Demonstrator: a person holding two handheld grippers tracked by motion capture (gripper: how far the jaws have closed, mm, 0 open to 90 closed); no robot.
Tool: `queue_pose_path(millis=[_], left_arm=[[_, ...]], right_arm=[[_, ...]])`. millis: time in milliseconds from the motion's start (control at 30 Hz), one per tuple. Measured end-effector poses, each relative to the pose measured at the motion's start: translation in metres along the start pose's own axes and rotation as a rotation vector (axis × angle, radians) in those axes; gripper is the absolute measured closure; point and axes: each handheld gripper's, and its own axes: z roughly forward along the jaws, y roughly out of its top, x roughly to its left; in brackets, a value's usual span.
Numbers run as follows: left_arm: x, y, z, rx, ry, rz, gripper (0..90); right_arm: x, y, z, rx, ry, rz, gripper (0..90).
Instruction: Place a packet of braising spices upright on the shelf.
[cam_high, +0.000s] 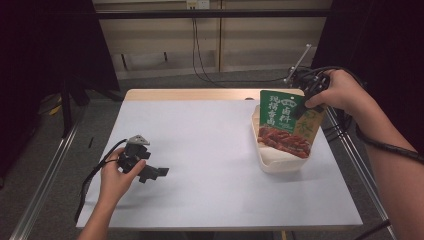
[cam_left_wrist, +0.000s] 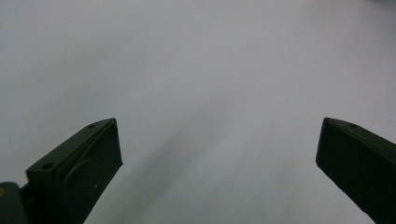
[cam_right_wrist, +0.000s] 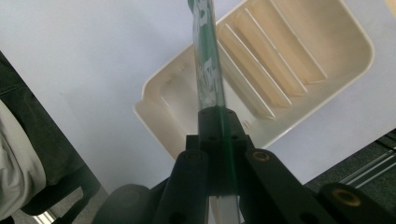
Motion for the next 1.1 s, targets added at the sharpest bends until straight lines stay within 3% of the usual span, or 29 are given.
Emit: queue_pose_path(millis=[233, 367, 600, 767, 933, 1100], left_arm=[[-0.001, -0.001, 0.002, 0.006, -0.006, 0.001, 0.0], [-0.001, -0.001, 0.002, 0.005, -0.007, 0.000, 0.1], [-0.001, -0.002, 0.003, 0.009, -0.004, 0.001, 0.1], [-0.001, -0.002, 0.003, 0.011, -0.005, 0.003, 0.2], [0.000, -0.002, 0.002, 0.014, -0.009, 0.007, 0.2], [0.000, -0.002, 0.001, 0.001, -0.011, 0.000, 0.2]], right_arm=[[-0.002, -0.001, 0.018, 0.016, 0.007, 0.014, 90.0], [-0.004, -0.002, 0.028, 0.053, 0.010, 0.012, 89.4], [-0.008, -0.004, 0.025, 0.057, -0.007, 0.051, 87.3], [-0.008, -0.001, 0.018, 0.040, -0.012, 0.024, 78.1], [-0.004, 0.006, 0.009, 0.048, -0.038, 0.028, 63.3], [-0.002, 0.013, 0.001, 0.036, -0.049, 0.044, 55.4]])
